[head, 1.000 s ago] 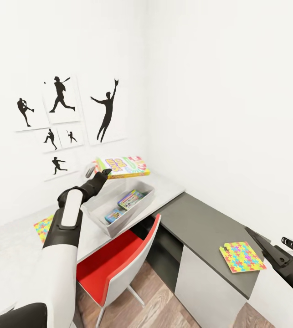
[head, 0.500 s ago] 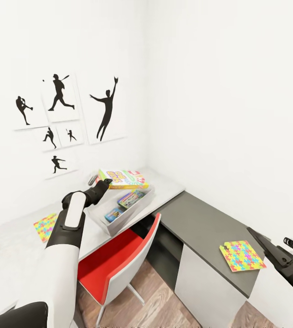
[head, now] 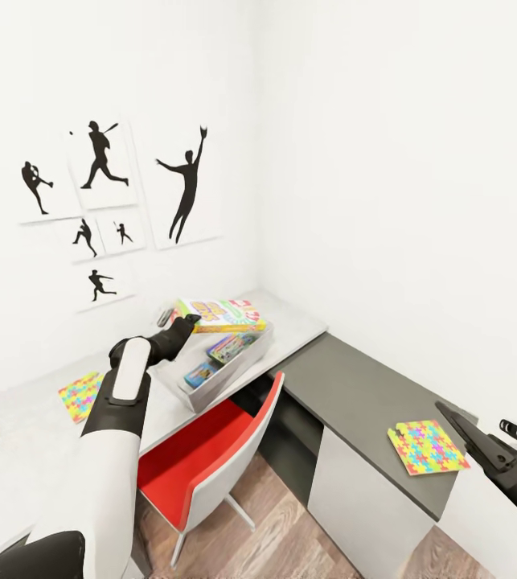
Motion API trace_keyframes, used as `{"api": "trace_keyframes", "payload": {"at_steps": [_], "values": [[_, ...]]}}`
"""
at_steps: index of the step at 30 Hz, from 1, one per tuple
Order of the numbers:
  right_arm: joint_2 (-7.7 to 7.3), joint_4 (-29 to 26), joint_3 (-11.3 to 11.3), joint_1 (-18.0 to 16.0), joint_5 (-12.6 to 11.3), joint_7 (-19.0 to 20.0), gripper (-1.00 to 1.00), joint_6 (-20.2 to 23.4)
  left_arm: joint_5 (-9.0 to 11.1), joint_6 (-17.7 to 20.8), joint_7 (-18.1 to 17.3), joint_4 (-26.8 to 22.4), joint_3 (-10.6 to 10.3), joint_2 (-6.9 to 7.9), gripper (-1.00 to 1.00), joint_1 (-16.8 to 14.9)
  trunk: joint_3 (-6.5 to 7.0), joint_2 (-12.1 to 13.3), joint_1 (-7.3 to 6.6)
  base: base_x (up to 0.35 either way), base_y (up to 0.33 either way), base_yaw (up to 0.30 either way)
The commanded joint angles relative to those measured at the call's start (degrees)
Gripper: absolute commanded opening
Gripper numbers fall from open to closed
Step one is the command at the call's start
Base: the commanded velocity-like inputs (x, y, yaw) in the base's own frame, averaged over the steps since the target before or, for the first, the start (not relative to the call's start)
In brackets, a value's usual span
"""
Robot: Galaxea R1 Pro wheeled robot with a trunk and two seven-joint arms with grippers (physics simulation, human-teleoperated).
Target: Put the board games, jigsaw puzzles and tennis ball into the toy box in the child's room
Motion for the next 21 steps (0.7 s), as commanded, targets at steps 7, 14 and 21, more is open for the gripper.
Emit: {"api": "trace_keyframes", "payload": {"at_steps": [7,14,21], "values": [[-0.01,0.0,0.0,-0.1,-0.2,0.1,1.0,0.6,1.7,4.1,3.8,0.1,0.3,-0.06,-1.0,-0.4,-0.74,-0.1,0.03,0.0,0.0,0.0],[-0.01,0.0,0.0,-0.1,-0.2,0.1,1.0,0.6,1.8,5.5,10.0,0.1,0.4,-0.06,-1.0,-0.5,-1.35,-0.1,0.03,0.0,0.0,0.0],[-0.01,0.0,0.0,-0.1,-0.2,0.1,1.0,0.6,1.9,3.4,10.5,-0.8,1.9,-0.06,-1.0,-0.4,-1.95,-0.1,0.03,0.0,0.0,0.0]]}}
